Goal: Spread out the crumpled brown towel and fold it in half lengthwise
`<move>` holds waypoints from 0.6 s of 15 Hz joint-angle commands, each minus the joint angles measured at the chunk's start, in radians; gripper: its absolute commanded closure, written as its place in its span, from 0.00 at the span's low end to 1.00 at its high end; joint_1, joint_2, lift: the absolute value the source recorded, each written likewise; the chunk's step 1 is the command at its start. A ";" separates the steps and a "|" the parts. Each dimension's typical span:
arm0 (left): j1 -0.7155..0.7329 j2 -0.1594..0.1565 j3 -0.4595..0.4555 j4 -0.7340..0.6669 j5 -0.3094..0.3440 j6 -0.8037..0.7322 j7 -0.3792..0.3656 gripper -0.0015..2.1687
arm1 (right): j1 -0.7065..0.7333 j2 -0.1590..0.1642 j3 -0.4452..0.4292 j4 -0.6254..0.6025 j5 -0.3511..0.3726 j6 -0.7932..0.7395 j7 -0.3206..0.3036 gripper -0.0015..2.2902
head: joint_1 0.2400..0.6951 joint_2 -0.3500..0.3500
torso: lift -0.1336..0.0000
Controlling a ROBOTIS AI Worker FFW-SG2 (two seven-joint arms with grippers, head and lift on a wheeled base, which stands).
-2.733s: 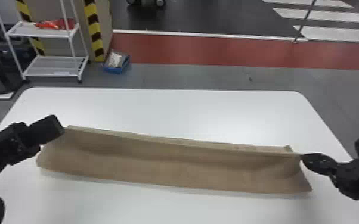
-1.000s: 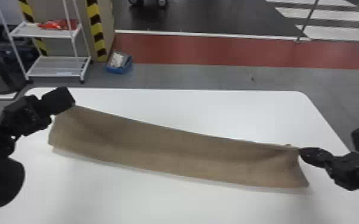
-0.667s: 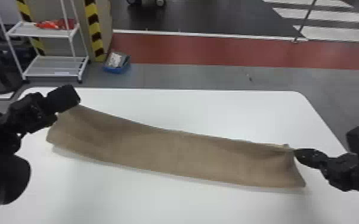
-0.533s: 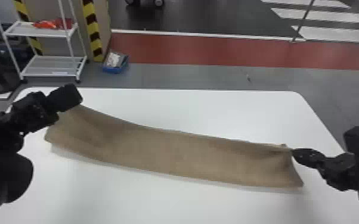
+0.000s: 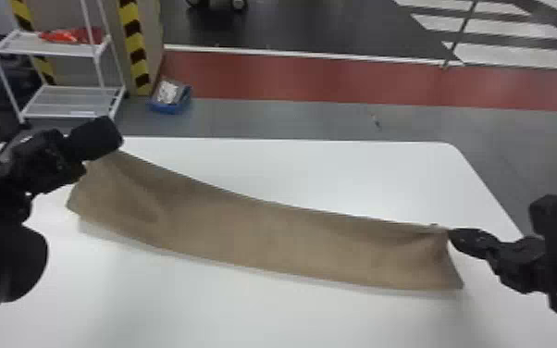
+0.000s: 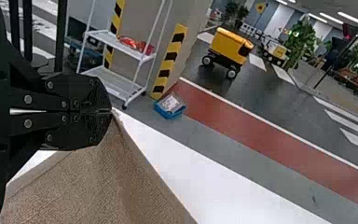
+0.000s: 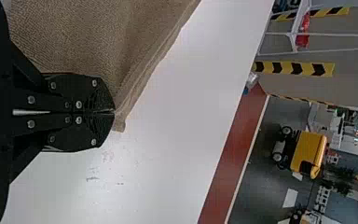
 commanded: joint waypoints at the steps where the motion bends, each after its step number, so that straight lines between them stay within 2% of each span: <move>1: -0.007 -0.004 0.000 0.000 0.001 0.000 0.002 0.87 | -0.010 0.000 0.000 0.002 -0.001 0.005 -0.001 0.57 | 1.00 0.32 | 0.08; 5: -0.027 -0.010 -0.018 0.006 0.001 0.000 0.003 0.87 | -0.020 0.005 -0.011 0.011 -0.020 0.008 -0.006 0.57 | 1.00 0.31 | 0.08; 8: -0.076 -0.035 -0.057 0.096 -0.007 -0.003 0.015 0.87 | -0.024 0.009 -0.023 0.025 -0.041 0.008 -0.010 0.57 | 1.00 0.30 | 0.08; 9: -0.095 -0.041 -0.072 0.132 -0.006 -0.003 0.026 0.87 | -0.024 0.009 -0.038 0.028 -0.069 0.008 -0.009 0.57 | 1.00 0.29 | 0.08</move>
